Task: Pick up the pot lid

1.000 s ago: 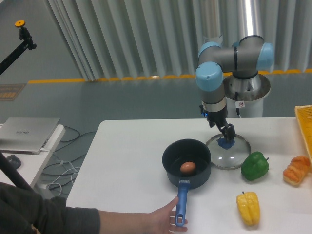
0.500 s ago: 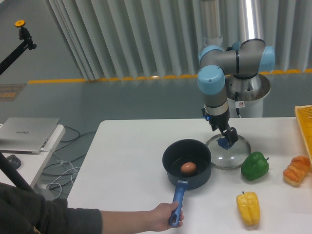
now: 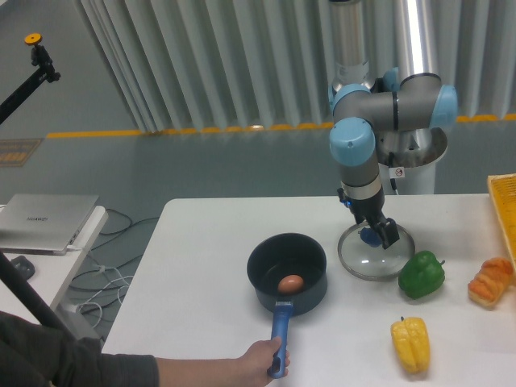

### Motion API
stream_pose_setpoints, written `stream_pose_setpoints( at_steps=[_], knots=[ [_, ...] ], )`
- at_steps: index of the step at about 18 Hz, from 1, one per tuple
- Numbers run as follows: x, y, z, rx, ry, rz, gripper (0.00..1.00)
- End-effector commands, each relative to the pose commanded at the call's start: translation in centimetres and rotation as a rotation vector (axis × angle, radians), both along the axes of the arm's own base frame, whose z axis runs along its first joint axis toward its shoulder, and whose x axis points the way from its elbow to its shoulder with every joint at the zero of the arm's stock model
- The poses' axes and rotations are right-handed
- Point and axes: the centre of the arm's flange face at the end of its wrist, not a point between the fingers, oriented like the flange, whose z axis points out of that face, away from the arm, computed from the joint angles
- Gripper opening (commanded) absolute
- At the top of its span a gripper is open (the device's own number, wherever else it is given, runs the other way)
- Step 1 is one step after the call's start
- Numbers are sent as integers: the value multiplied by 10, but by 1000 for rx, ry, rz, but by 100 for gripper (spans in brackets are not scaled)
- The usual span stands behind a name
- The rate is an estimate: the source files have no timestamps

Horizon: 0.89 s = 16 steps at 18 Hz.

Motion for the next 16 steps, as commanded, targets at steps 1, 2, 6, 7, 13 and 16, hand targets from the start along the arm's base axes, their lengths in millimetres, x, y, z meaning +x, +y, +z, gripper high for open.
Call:
stream_pose_setpoints(
  at_steps=[1, 2, 6, 7, 13, 16],
  knots=[
    [0, 0, -1, -3, -2, 0, 96],
    [0, 0, -1, -3, 0, 0, 96],
    [2, -1, -2, -6, -2, 0, 96],
    [3, 0, -3, -7, -3, -2, 96],
    [3, 1, -11, -22, -11, -2, 96],
    [4, 0, -13, -26, -13, -2, 96]
  ],
)
